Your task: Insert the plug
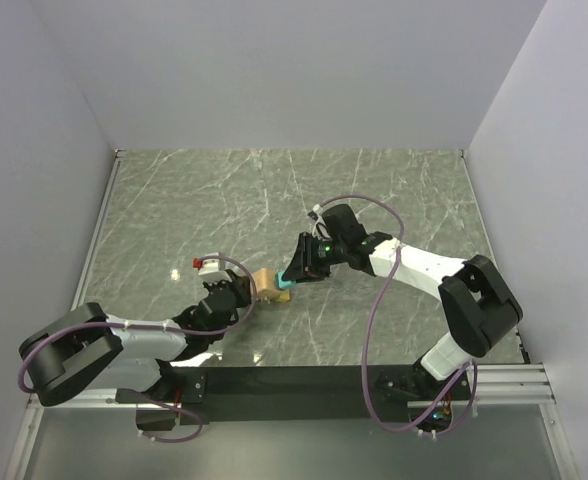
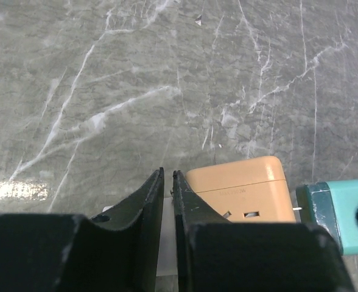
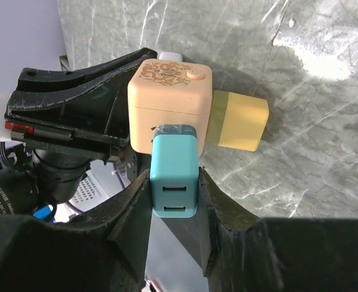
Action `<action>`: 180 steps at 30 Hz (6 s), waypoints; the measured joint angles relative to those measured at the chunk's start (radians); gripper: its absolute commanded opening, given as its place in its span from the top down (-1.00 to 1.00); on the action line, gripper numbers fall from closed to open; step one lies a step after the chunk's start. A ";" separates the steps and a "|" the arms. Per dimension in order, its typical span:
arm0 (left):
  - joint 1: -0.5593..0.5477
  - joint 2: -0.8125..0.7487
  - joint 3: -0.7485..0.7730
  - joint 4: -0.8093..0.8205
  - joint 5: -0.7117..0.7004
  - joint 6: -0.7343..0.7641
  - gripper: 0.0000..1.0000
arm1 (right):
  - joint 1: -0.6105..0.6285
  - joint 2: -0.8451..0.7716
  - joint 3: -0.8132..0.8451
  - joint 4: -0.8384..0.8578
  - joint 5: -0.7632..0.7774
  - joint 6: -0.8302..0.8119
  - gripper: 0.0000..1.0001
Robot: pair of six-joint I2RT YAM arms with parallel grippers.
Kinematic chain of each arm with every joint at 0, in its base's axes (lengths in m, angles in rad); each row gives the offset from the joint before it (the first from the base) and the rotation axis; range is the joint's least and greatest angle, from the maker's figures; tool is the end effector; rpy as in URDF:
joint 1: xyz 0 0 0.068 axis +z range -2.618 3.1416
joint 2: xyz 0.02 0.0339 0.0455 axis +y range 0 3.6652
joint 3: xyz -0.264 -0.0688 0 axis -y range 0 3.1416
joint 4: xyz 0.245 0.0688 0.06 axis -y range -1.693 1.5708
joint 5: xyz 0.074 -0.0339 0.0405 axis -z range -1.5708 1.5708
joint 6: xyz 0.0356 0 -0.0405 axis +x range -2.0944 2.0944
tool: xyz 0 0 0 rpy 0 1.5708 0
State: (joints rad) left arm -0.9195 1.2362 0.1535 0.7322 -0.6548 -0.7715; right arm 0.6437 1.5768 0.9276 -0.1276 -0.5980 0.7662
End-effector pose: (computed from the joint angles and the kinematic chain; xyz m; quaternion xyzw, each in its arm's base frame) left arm 0.1368 -0.1437 0.1395 -0.1264 0.7875 -0.2312 0.5571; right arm 0.2494 0.2121 0.2047 -0.0597 0.8866 0.4463 0.1054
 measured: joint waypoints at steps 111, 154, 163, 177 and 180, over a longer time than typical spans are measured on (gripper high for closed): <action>-0.062 -0.520 0.075 -0.364 -0.126 0.172 -0.41 | 0.031 -0.091 -0.117 0.202 0.380 -0.191 0.55; -0.058 -0.510 0.075 -0.418 -0.182 0.142 -0.60 | 0.257 -0.306 -0.342 0.306 0.906 -0.304 -0.86; 0.142 -0.515 0.077 -0.423 -0.127 0.163 -0.68 | 0.231 -0.515 -0.397 0.275 0.988 -0.352 -0.92; 0.399 -0.448 0.229 -0.475 0.028 0.229 -0.81 | -0.208 -0.739 -0.492 0.294 0.909 -0.375 -0.93; 0.399 -0.412 0.275 -0.509 0.023 0.229 -0.82 | -0.249 -0.800 -0.492 0.279 0.889 -0.375 -0.93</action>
State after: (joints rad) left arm -0.5201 0.8246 0.4286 0.2230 -0.6319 -0.5430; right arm 0.3946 0.7773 0.4355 0.1516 0.2913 0.3912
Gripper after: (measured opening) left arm 0.906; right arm 0.962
